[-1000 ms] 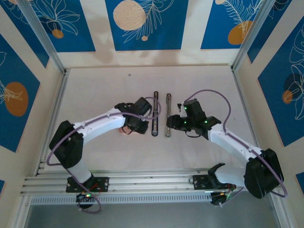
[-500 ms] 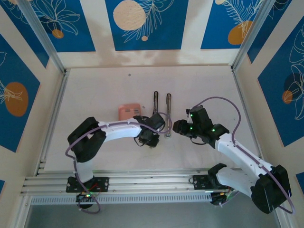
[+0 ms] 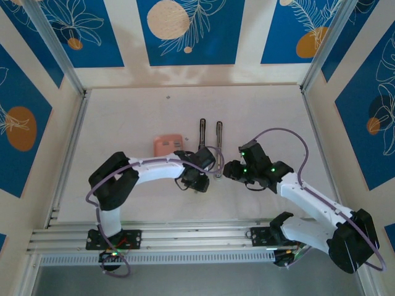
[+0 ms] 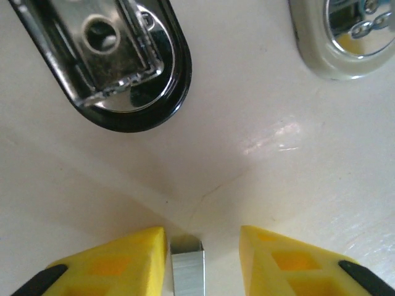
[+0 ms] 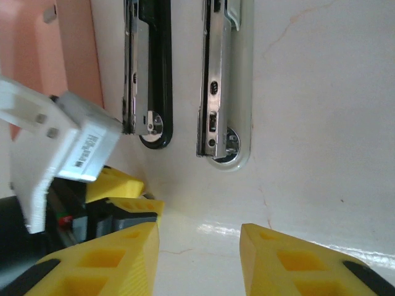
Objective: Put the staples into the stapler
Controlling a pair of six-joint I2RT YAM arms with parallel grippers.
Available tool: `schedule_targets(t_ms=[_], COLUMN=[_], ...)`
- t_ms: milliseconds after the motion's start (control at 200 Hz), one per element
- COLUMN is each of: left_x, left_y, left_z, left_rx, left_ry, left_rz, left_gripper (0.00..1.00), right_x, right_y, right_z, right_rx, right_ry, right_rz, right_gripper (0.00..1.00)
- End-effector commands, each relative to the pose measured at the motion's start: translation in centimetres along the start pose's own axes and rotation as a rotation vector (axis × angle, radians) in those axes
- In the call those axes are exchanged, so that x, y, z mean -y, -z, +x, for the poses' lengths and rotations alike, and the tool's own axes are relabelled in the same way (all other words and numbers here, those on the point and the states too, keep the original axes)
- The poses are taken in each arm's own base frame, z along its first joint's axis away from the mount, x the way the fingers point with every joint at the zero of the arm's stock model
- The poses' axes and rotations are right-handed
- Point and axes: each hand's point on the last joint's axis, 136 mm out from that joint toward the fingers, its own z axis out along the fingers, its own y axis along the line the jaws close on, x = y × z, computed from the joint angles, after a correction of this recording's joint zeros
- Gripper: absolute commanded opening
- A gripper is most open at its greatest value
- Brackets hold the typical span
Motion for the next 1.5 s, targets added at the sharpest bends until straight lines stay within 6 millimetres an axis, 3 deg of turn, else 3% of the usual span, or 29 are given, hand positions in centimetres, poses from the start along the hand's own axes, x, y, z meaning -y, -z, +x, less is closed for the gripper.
schedule_targets(t_ms=[0,205,495,650,805,1496], left_x=[0.7,-1.5,-8.2,-11.1,-12.4,-13.2], left_y=[3.5,8.4,12.6,12.5,11.8,11.1], left_z=[-1.7,-3.2,-1.9,-0.4,0.4,0.6], left_rx=[0.123,0.332,0.566,0.581,0.569,0.543], left_ry=[-0.016,0.010,0.129,0.186,0.211,0.213], left_rz=[0.032,0.020,-0.066,-0.098,-0.105,-0.082], left_gripper=[0.41,0.46,0.50,0.51,0.51,0.51], right_x=[-0.4,-1.6,-4.8,-5.7,-6.0,-5.9], right_y=[0.6,-0.5,-4.4,-6.3,-7.9,-12.3], right_z=[-0.2,1.3,5.4,7.1,7.6,8.6], right_rx=[-0.001,-0.102,-0.291,-0.368,-0.417,-0.519], right_ry=[-0.022,-0.071,-0.042,-0.040,-0.021,0.014], right_rz=[0.050,0.141,0.259,0.301,0.353,0.439], right_gripper=[0.39,0.39,0.39,0.39,0.40,0.32])
